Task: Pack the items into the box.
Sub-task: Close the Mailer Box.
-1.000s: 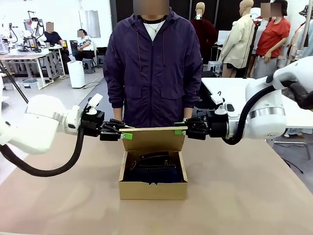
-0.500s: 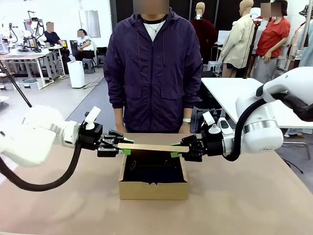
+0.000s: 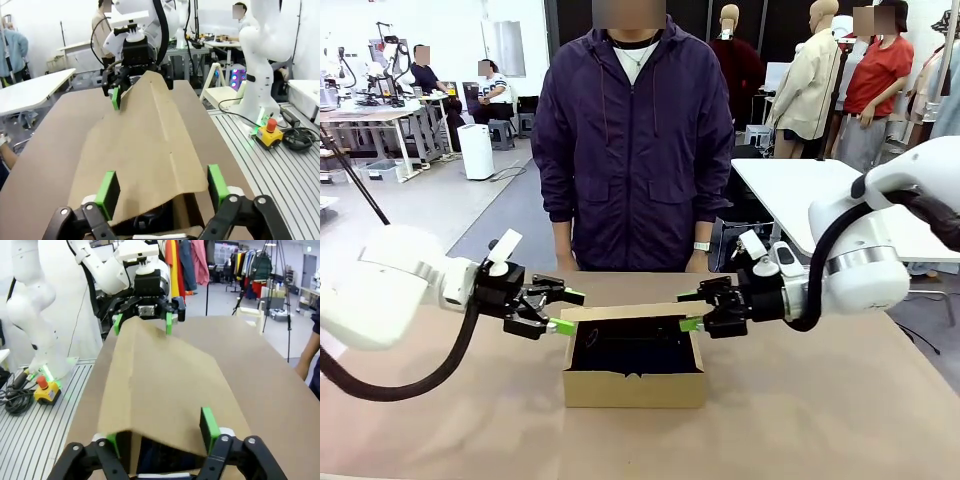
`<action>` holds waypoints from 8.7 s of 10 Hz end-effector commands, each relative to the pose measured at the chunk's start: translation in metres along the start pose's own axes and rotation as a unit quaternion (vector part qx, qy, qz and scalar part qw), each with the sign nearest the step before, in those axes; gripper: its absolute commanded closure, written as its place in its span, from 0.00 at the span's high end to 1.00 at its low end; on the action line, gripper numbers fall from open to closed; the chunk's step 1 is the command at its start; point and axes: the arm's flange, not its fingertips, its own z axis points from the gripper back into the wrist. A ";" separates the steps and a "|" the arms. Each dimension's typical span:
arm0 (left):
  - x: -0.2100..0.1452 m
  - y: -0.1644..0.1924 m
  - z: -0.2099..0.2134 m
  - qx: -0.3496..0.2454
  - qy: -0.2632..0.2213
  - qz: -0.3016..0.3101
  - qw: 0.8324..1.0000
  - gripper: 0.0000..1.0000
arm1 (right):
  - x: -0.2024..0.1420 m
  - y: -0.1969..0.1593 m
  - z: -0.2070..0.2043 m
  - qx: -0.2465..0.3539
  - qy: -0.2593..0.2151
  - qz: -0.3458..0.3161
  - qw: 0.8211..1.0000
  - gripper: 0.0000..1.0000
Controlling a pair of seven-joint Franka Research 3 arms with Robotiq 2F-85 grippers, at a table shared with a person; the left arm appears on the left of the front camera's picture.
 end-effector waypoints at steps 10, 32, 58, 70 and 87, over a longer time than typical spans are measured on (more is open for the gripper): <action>0.050 0.016 0.059 0.151 -0.187 0.062 0.969 1.00 | 0.036 -0.042 0.043 -0.123 -0.140 -0.138 0.973 1.00; -0.042 0.049 -0.071 -0.060 0.030 0.165 0.984 1.00 | -0.013 -0.025 -0.076 0.035 0.105 -0.098 0.989 1.00; 0.006 -0.101 0.245 0.147 -0.153 0.561 0.800 1.00 | -0.010 0.056 0.252 0.025 -0.079 -0.520 0.850 1.00; 0.006 -0.101 0.245 0.147 -0.153 0.561 0.800 1.00 | -0.010 0.056 0.252 0.025 -0.079 -0.520 0.850 1.00; 0.006 -0.101 0.245 0.147 -0.153 0.561 0.800 1.00 | -0.010 0.056 0.252 0.025 -0.079 -0.520 0.850 1.00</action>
